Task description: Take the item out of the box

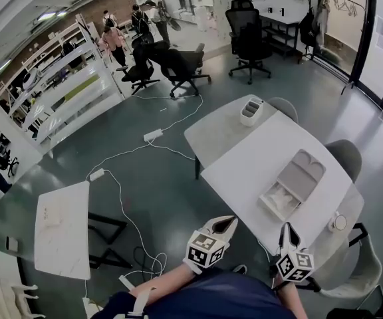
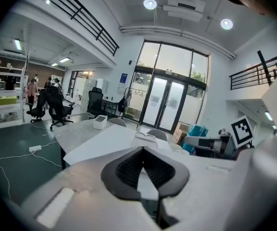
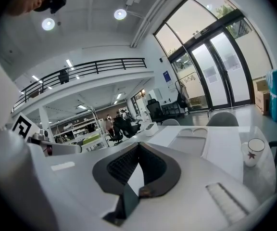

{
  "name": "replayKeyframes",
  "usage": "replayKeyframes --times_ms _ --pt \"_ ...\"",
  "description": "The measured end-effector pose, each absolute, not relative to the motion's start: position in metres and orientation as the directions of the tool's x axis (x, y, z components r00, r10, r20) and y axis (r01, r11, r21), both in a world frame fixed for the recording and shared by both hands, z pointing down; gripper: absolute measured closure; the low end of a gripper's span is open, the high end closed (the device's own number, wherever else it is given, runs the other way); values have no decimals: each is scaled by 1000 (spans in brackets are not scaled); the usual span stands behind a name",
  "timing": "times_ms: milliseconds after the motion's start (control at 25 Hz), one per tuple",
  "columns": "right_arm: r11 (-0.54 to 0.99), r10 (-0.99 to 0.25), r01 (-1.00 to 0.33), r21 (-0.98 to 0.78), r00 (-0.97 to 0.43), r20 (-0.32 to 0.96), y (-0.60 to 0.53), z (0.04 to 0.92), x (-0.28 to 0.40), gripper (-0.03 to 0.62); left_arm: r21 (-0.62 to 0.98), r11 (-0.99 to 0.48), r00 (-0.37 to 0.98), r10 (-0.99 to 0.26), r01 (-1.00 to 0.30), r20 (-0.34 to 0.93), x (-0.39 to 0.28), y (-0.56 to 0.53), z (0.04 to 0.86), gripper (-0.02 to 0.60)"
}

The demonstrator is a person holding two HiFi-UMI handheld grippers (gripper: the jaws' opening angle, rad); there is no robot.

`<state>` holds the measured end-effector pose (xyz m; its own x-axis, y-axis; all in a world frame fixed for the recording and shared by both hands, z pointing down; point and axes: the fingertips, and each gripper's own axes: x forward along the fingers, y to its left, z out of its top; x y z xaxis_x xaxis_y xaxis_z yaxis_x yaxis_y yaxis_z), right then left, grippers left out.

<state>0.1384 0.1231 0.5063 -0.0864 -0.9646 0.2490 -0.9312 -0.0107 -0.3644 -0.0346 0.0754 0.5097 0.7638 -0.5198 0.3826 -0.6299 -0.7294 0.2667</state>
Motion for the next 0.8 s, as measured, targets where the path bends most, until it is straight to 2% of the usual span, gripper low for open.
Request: replayKeyframes --times_ms 480,800 --pt "-41 -954 -922 -384 -78 289 93 526 159 592 278 -722 759 -510 -634 405 -20 43 525 580" --pt "-134 -953 -922 -363 20 301 53 523 160 592 303 -774 812 -431 -557 393 -14 -17 529 580"
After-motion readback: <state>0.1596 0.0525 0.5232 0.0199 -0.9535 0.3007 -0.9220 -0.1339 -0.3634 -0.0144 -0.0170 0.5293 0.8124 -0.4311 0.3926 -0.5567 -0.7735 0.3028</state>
